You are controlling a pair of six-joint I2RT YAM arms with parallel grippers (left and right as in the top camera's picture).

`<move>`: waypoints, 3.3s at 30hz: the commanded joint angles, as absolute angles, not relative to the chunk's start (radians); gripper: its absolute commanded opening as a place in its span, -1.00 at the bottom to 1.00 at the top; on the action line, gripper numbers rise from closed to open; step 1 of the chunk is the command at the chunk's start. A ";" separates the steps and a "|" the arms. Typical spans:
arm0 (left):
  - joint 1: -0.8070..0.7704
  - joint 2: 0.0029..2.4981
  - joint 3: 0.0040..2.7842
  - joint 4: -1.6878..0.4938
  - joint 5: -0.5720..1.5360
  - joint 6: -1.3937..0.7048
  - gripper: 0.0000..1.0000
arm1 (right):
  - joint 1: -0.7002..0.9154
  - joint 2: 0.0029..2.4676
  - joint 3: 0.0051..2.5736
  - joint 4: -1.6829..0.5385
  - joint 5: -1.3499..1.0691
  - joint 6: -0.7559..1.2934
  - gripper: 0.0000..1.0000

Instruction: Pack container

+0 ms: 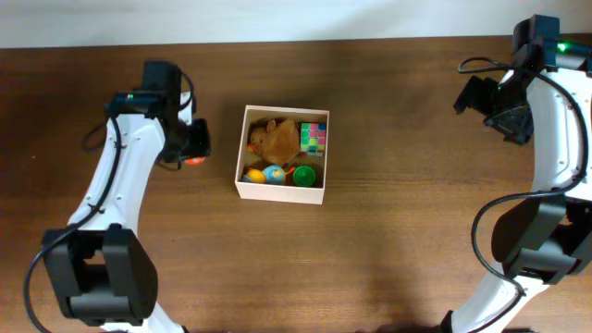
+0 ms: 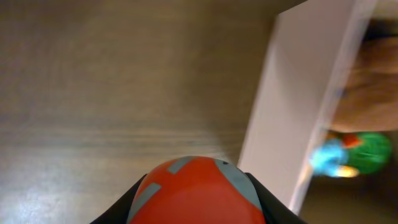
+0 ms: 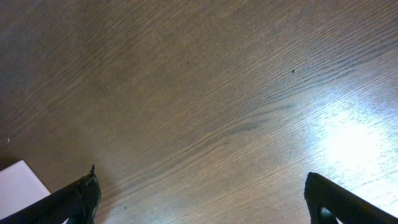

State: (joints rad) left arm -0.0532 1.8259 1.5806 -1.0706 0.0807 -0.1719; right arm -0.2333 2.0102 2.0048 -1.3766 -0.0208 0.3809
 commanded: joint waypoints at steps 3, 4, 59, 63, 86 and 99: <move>-0.147 1.829 1.673 -1.086 0.166 -0.045 -0.26 | -0.237 1.998 2.019 -1.376 -0.015 0.374 0.98; -0.169 1.829 1.679 -1.086 0.179 -0.017 -0.26 | -0.237 1.998 2.019 -1.376 -0.015 0.374 0.97; -0.462 1.969 1.669 -1.107 0.108 0.129 0.43 | -0.237 1.998 2.019 -1.376 -0.015 0.374 0.98; -0.462 1.969 1.669 -1.100 0.108 0.129 0.45 | -0.237 1.998 2.019 -1.376 -0.015 0.374 0.98; -0.435 1.961 1.902 -1.216 0.001 0.034 0.45 | -0.237 1.998 2.019 -1.376 -0.015 0.374 0.98; -0.192 1.753 1.954 -1.294 -0.076 -0.112 0.45 | -0.237 1.998 2.019 -1.376 -0.015 0.374 0.98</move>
